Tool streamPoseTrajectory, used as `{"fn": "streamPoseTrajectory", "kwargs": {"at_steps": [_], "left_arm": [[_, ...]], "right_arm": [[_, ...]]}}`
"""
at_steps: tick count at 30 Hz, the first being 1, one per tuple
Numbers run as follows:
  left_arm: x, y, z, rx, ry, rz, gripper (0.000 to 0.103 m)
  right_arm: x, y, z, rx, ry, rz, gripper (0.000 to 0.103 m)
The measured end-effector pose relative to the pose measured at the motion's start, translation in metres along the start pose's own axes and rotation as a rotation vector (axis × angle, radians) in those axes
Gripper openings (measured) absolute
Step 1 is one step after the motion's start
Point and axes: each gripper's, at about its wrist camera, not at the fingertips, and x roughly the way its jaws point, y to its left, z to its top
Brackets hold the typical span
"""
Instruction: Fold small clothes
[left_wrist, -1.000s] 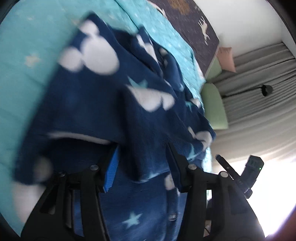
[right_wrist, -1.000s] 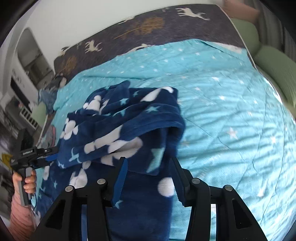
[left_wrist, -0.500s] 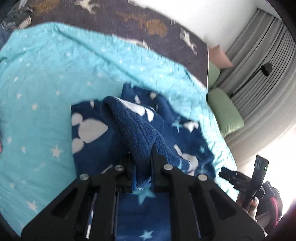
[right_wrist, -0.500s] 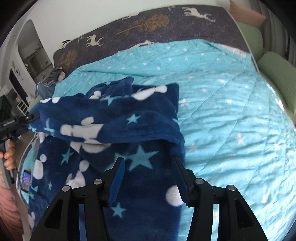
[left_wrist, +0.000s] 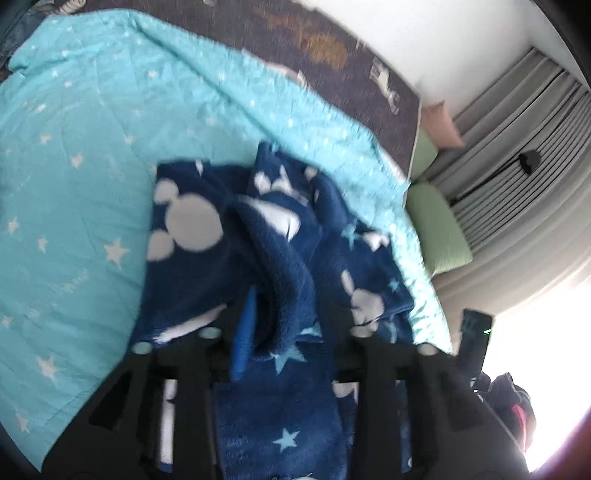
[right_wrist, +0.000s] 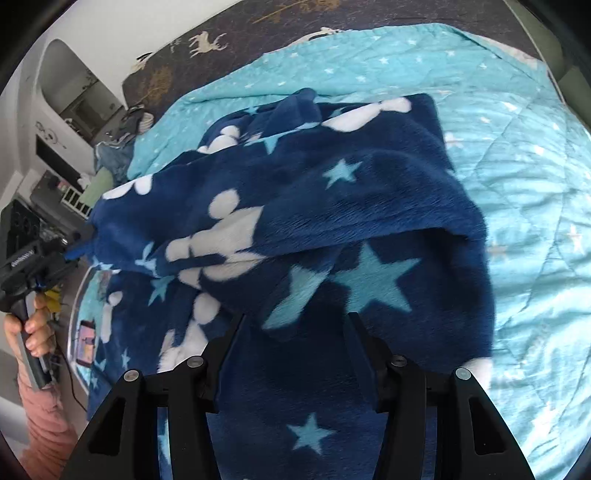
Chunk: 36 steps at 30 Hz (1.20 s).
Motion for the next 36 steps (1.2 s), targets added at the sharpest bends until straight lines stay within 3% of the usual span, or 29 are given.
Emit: {"fn": "streamPoseTrajectory", "kwargs": {"at_steps": [3,6,8,9,10,11,13,15,20,26,29,32,36], "left_arm": [[-0.004,0.003,0.002,-0.002,-0.017,0.005,0.044],[0.019,0.006,0.001,-0.029,0.04,0.009,0.049],[0.04,0.006,-0.002,-0.042,0.084,0.022,0.049],[0.047,0.005,-0.004,-0.05,0.092,0.03,0.039],[0.053,0.004,-0.004,-0.053,0.1,0.028,0.024],[0.056,0.001,-0.003,-0.049,0.114,0.001,0.011],[0.047,-0.008,0.003,-0.044,0.079,-0.034,0.011],[0.03,-0.02,0.013,0.008,0.026,-0.012,0.011],[0.015,-0.029,0.033,0.061,-0.024,0.039,0.011],[0.052,0.014,0.018,0.003,0.049,0.151,0.011],[0.064,0.047,0.016,-0.059,0.071,0.195,0.011],[0.062,0.066,0.014,-0.119,0.058,0.162,0.012],[0.06,0.062,0.012,-0.105,0.046,0.152,0.012]], "right_arm": [[0.005,-0.006,0.004,0.065,0.015,0.064,0.066],[0.015,-0.015,0.01,0.159,0.021,0.168,0.078],[0.026,-0.022,0.015,0.232,0.021,0.213,0.078],[0.03,-0.024,0.018,0.259,0.015,0.218,0.065],[0.031,-0.024,0.019,0.266,0.001,0.214,0.01],[0.032,-0.023,0.022,0.262,0.003,0.205,0.014],[0.027,-0.024,0.022,0.282,-0.004,0.212,0.013],[0.007,-0.022,0.025,0.226,-0.053,0.141,0.013],[-0.041,-0.032,0.034,0.092,-0.168,-0.118,0.014],[-0.006,-0.044,0.019,0.045,-0.024,-0.153,0.022],[-0.008,-0.042,0.016,0.045,-0.047,-0.14,0.029],[-0.017,-0.044,0.017,0.063,-0.043,-0.126,0.034],[-0.038,-0.039,0.014,0.048,-0.09,-0.176,0.034]]}}
